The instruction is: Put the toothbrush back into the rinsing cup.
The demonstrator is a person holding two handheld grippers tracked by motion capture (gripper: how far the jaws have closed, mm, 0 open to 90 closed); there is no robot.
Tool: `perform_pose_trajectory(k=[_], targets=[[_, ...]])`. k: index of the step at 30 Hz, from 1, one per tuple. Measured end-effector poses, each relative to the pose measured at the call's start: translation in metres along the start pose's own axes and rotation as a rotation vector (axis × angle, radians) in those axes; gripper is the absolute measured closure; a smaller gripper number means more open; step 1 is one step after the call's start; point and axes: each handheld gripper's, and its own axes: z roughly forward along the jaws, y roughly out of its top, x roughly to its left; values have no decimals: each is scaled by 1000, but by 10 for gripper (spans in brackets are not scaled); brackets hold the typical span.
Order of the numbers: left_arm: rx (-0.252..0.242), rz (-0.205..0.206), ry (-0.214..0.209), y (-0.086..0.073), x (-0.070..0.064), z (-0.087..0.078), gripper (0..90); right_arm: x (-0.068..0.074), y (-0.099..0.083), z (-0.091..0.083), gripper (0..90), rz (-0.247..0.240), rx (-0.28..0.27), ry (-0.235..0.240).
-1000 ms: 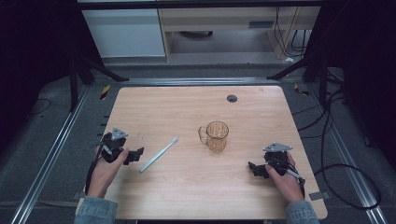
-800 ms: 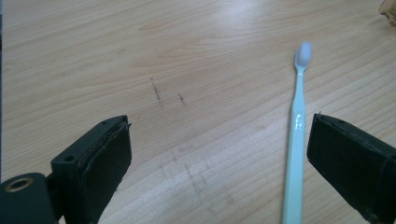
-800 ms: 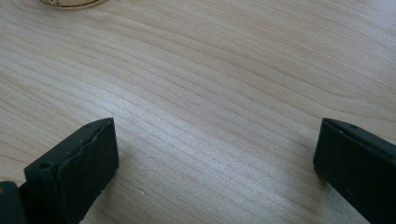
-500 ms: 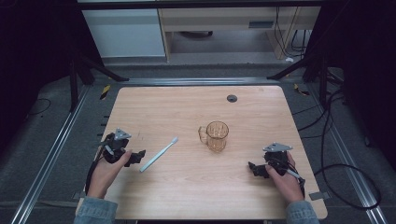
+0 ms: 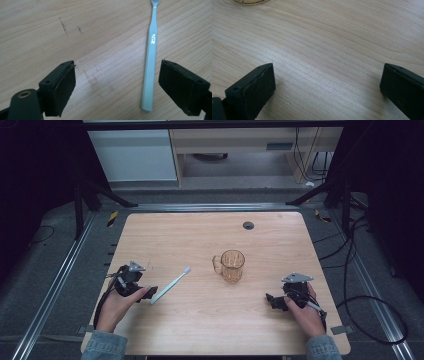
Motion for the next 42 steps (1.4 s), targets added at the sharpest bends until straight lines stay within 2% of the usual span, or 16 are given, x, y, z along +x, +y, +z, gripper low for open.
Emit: perform_pose_trajectory(k=[1,2,3,8,10,12,13,18,19,22,23,31,34,36,37,42], targets=[[20,21,2,3,-4,2,138,0,0,0,4,0,0,0],[20,21,2,3,-4,2,137,0,0,0,4,0,0,0],[46,35,0,5,-7,2,148,0,0,0,4,0,0,0],[50,24,3,8,-7,-2,214,0,0,0,4,0,0,0],[43,34,5,11,-6,-5,218,0,0,0,4,0,0,0],[58,48,2,12,-5,-4,230,0,0,0,4,-1,0,0],[72,53,-19,13,-3,-2,236,0,0,0,4,0,0,0],[111,87,-46,20,-8,-1,273,0,0,0,4,-1,0,0],[128,98,-62,24,-11,-1,275,0,0,0,4,-1,0,0],[151,116,-62,29,-13,1,283,0,0,0,4,-1,0,0],[178,137,-65,34,-16,1,289,0,0,0,4,-1,0,0],[223,191,-94,57,-27,2,333,0,0,0,4,-1,1,0],[265,223,-117,65,-38,4,350,0,0,0,4,-2,1,-1],[274,229,-128,66,-39,5,371,0,0,0,4,0,1,0],[285,234,-151,68,-42,7,381,0,0,0,4,-1,1,0],[301,247,-156,75,-44,9,424,0,0,0,4,-1,1,0]])
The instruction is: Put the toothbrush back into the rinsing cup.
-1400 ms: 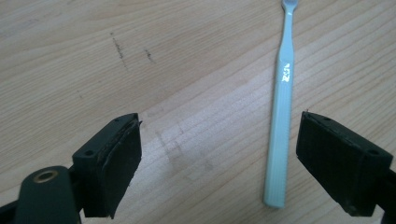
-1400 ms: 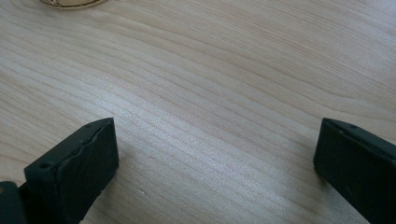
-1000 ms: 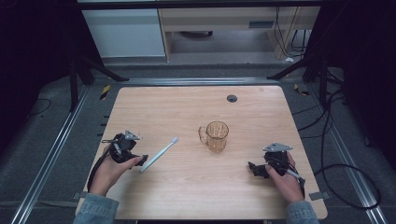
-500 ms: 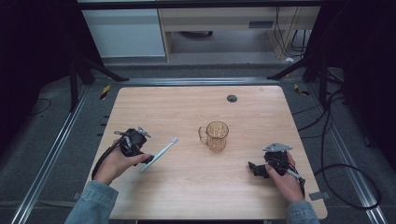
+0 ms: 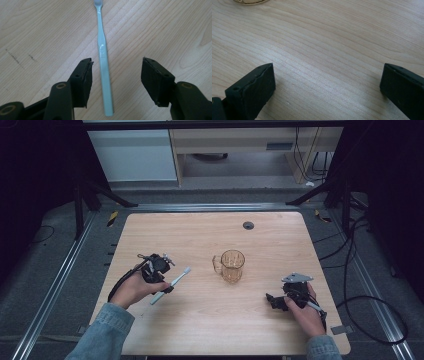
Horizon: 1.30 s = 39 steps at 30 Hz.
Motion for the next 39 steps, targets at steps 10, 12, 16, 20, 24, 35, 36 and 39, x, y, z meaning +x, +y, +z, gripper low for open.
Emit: perform_pose_trajectory(k=[10,12,16,20,24,35,36,39], targets=[[37,11,-10,14,5,5,524,0,0,0,4,-9,-2,-2],[52,9,-9,16,7,8,533,-1,0,0,3,-9,-3,-3],[91,4,-17,20,9,15,556,-1,0,0,4,-9,-3,-3],[134,5,-13,24,12,25,568,0,0,0,4,-9,-2,-2],[153,26,13,29,10,35,596,-1,0,0,4,-10,-2,-3],[179,25,19,39,14,49,624,0,0,0,4,-1,0,0],[179,25,19,39,14,49,625,0,0,0,4,-1,0,0],[185,20,22,40,17,50,629,0,0,0,4,-1,-1,0]])
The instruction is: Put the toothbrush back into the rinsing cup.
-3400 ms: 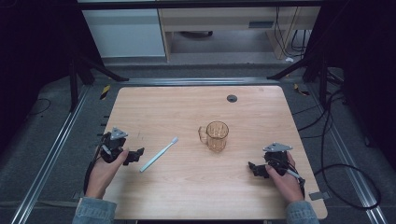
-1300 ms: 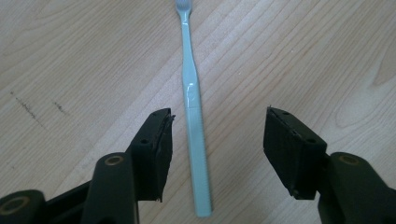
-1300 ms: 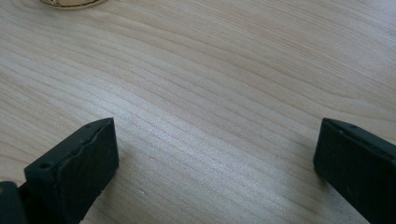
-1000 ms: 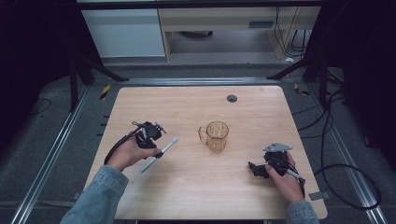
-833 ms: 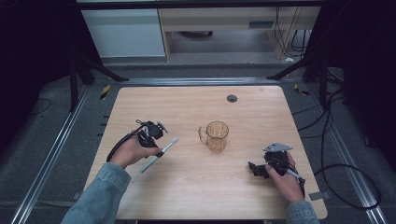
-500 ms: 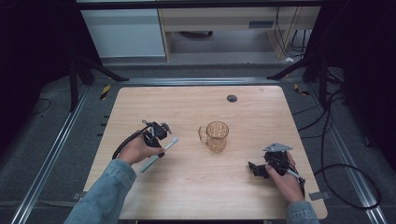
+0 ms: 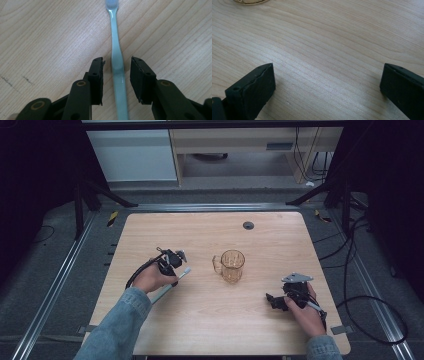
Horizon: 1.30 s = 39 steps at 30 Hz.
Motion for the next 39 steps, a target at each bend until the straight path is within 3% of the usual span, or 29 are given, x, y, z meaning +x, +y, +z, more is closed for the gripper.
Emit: perform_pose_trajectory(k=[11,39], targets=[[27,10,-14,7,1,4,679,0,0,0,4,0,0,0],[31,-1,-37,11,3,9,762,0,0,0,4,-8,-2,-2]])
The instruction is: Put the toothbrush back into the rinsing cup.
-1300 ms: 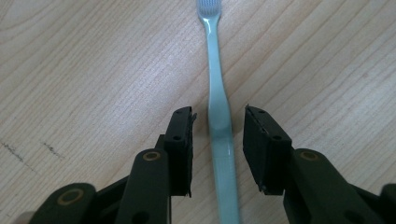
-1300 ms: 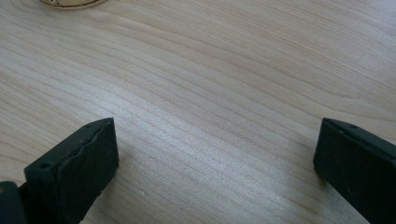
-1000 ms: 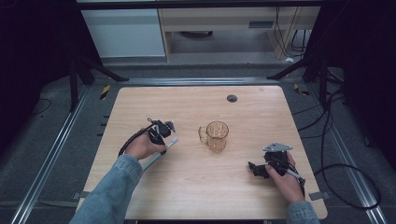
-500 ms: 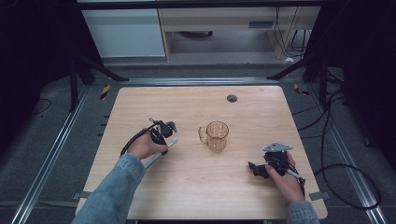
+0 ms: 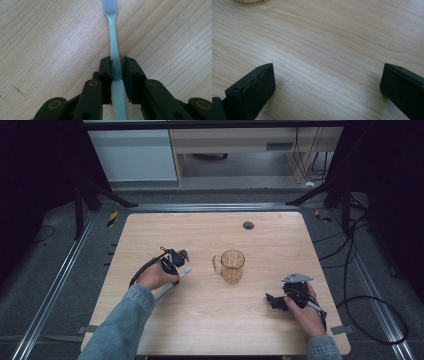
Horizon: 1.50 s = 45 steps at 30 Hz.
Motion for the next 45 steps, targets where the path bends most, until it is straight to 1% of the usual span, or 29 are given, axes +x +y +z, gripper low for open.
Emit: perform_pose_trajectory(k=[6,8,9,12,13,14,16,18,19,20,21,22,23,24,25,27,28,29,36,40,43,45], targets=[[-2,1,-9,0,1,0,773,0,0,0,4,0,0,0],[-1,2,-7,-1,1,0,780,0,0,0,4,0,0,0],[2,6,-1,-1,0,-1,782,0,0,0,4,9,2,2],[-8,12,4,-2,-1,-5,784,0,0,0,4,8,2,2],[-21,11,4,-2,-2,-7,784,0,0,0,4,8,2,2],[-22,15,6,-3,-3,-9,784,0,0,0,4,8,2,2],[-46,24,26,-4,-7,-18,784,0,0,0,4,8,2,2],[-72,25,34,-4,-10,-24,785,0,0,0,4,8,2,2],[-72,25,34,-4,-10,-24,785,0,0,0,4,8,2,2],[-88,29,35,-3,-12,-28,785,0,0,0,4,8,2,2],[-93,31,37,-3,-13,-31,785,0,0,0,4,9,2,2],[-114,38,43,-1,-16,-38,786,0,0,0,4,8,2,2],[-126,42,47,-1,-17,-41,786,0,0,0,4,8,2,2],[-126,42,47,-1,-17,-41,786,0,0,0,4,8,2,2],[-146,47,50,1,-20,-48,786,0,0,0,4,8,2,2],[-165,54,52,3,-23,-55,786,0,0,0,4,8,2,2],[-165,54,52,3,-23,-55,786,0,0,0,4,9,2,3],[-180,57,57,5,-25,-60,787,0,0,0,4,9,2,2],[-209,46,54,10,-25,-67,787,0,0,0,4,8,1,2],[-238,46,50,12,-27,-71,786,0,0,0,4,9,2,2],[-262,37,55,12,-28,-73,787,1,0,0,4,9,2,2],[-279,31,47,12,-28,-76,787,1,0,0,4,9,2,2]])
